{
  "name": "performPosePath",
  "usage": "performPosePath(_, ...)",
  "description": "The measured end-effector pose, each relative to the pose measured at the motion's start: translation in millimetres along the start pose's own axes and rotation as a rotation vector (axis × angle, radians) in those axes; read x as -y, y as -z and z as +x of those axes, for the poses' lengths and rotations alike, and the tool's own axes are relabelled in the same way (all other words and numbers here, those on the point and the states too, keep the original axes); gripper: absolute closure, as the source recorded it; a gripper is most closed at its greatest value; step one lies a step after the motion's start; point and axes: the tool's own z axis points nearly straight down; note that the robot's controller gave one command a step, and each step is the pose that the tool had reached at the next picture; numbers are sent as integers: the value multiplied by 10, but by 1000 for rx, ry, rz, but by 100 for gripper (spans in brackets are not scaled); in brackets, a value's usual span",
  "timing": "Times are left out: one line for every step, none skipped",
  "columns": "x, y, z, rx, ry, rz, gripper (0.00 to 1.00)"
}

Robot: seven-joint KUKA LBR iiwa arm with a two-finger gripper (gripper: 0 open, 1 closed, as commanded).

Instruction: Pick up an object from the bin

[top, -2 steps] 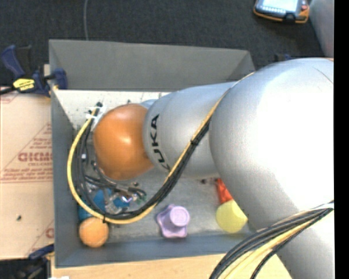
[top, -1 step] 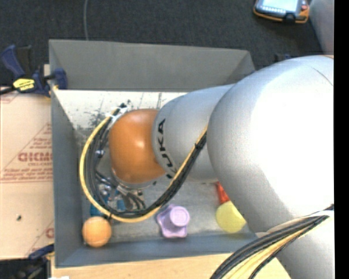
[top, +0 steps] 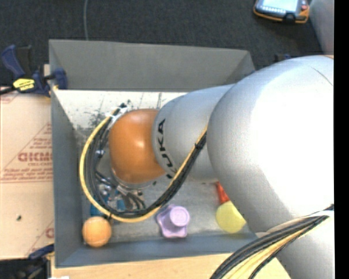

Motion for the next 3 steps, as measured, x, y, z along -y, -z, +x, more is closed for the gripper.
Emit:
performPosePath(7, 159, 21, -5, -1, 1, 100)
performPosePath(11, 496, 37, -12, -2, 3, 100)
performPosePath(16, 943, 35, -12, -4, 3, 100)
